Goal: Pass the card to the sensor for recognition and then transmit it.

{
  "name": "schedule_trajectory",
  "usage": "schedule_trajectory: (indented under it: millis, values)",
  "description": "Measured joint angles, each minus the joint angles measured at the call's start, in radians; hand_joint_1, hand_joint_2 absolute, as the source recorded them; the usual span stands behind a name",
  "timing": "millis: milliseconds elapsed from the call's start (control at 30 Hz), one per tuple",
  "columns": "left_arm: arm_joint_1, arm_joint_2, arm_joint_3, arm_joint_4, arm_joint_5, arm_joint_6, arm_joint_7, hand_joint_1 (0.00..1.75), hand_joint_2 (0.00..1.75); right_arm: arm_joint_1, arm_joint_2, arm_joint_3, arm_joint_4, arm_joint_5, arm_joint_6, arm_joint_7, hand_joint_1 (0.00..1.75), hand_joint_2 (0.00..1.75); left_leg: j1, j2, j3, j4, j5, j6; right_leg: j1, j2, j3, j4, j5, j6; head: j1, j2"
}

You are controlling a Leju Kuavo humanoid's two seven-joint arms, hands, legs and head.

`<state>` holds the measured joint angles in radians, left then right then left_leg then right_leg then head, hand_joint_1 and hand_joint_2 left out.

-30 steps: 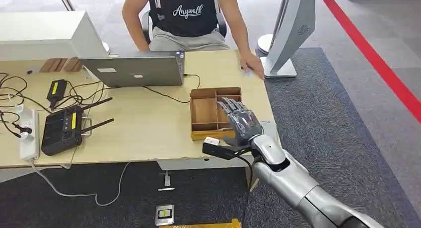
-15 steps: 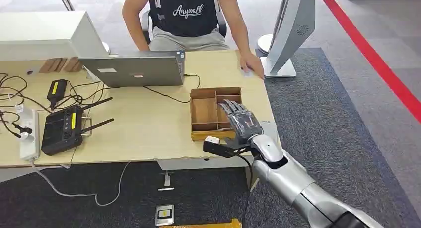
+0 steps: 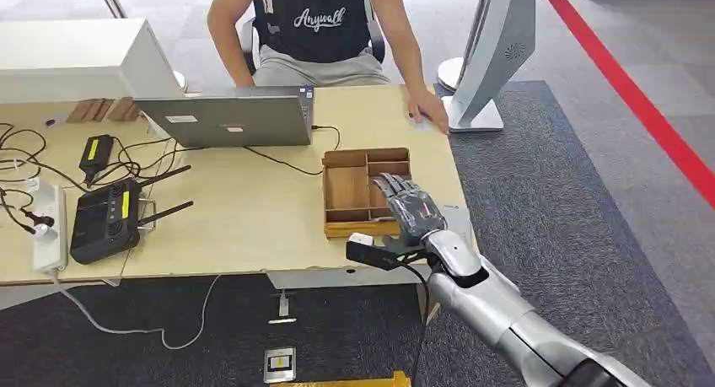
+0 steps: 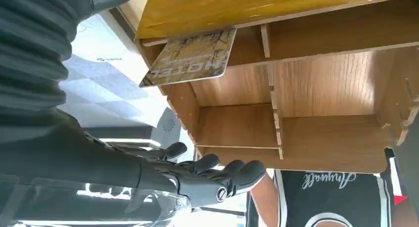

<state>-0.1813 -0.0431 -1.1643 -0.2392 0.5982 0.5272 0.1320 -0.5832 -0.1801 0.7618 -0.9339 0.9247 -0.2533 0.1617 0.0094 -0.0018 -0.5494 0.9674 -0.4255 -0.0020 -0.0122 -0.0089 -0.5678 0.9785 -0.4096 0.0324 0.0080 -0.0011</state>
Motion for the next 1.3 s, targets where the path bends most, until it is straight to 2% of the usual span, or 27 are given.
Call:
schedule_trajectory:
  millis: [1300]
  values:
    - [0.001, 0.000, 0.006, 0.000, -0.016, -0.003, 0.000, 0.00, 1.75, 0.022, -0.021, 0.000, -0.001, -0.019, 0.007, 0.024, 0.00, 1.75, 0.000, 0.000, 0.000, 0.000, 0.000, 0.000, 0.000, 0.000, 0.000, 0.000, 0.000, 0.000, 0.000, 0.000]
